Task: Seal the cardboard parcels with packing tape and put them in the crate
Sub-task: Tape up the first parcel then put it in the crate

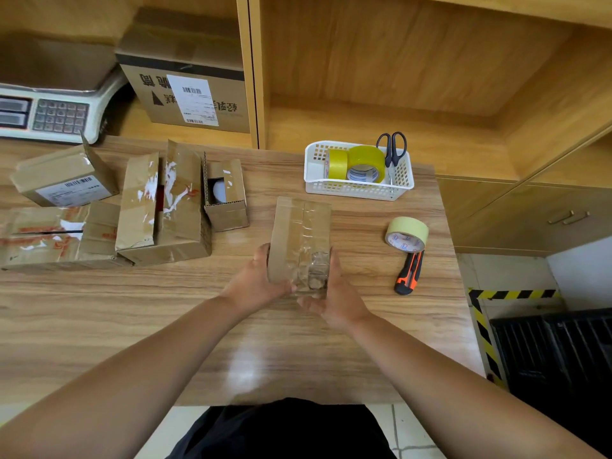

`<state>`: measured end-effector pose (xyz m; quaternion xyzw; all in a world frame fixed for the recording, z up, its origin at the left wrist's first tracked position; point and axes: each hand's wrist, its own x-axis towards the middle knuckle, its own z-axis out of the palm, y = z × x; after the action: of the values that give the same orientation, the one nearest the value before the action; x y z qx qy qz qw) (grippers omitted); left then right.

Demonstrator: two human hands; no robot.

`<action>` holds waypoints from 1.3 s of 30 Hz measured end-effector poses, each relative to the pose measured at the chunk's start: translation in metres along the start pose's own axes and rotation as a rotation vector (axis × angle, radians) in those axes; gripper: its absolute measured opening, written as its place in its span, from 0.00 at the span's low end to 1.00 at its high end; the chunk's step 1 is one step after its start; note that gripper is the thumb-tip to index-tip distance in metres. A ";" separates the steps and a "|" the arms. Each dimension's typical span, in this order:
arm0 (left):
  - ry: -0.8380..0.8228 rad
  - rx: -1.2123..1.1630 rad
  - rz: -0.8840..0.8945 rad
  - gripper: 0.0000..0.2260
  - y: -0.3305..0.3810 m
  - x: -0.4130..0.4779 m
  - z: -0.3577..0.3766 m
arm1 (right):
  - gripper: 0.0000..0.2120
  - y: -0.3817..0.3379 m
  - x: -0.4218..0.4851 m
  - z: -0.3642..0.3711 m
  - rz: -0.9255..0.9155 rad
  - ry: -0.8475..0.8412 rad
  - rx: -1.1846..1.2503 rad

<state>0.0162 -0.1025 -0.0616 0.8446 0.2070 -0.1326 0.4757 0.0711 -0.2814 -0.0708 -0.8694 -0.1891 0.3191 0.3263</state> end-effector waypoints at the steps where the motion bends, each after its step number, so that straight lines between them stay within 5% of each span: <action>1: -0.012 0.008 0.000 0.42 0.000 -0.002 0.001 | 0.56 -0.001 0.001 0.001 -0.009 0.025 0.038; 15: 0.189 0.432 0.130 0.33 0.053 -0.011 -0.041 | 0.18 -0.054 0.003 -0.053 -0.052 0.275 0.038; 29: 0.240 0.376 0.058 0.15 0.079 -0.011 -0.053 | 0.29 -0.084 -0.004 -0.062 0.254 0.186 -0.091; 39: 0.146 0.374 0.019 0.26 0.081 -0.015 -0.040 | 0.27 -0.071 0.000 -0.067 0.240 0.139 -0.124</action>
<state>0.0426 -0.1088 0.0255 0.9275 0.2049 -0.1025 0.2953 0.1076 -0.2601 0.0171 -0.9243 -0.0801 0.2825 0.2438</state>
